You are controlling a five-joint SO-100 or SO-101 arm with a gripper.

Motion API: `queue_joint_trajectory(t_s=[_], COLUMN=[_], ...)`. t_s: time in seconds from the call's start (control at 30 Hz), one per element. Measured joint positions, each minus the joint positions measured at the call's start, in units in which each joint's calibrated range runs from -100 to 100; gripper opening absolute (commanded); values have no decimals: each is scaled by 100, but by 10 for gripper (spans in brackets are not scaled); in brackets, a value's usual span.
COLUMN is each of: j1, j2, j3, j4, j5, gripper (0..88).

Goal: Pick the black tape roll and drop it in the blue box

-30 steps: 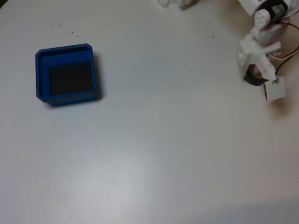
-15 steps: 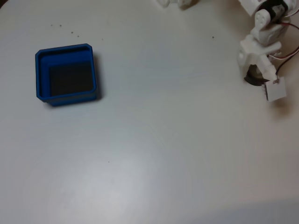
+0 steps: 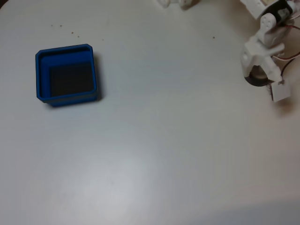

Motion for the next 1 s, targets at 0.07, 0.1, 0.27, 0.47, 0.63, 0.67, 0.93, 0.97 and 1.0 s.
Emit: queue_joint_trajectory(t_s=[0.07, 0.1, 0.27, 0.47, 0.63, 0.67, 0.93, 0.97, 1.0], j1=[0, -10, -10, -10, -10, -10, 0, 0, 0], j2=[0, 0, 195, 288, 288, 288, 466, 491, 508], j3=[0, 0, 0, 0, 0, 0, -54, -72, -99], j4=[0, 0, 0, 0, 0, 0, 0, 0, 0], j5=[-8, 0, 0, 0, 0, 0, -17, -25, -33], gripper=[182, 182, 182, 181, 180, 180, 179, 179, 179])
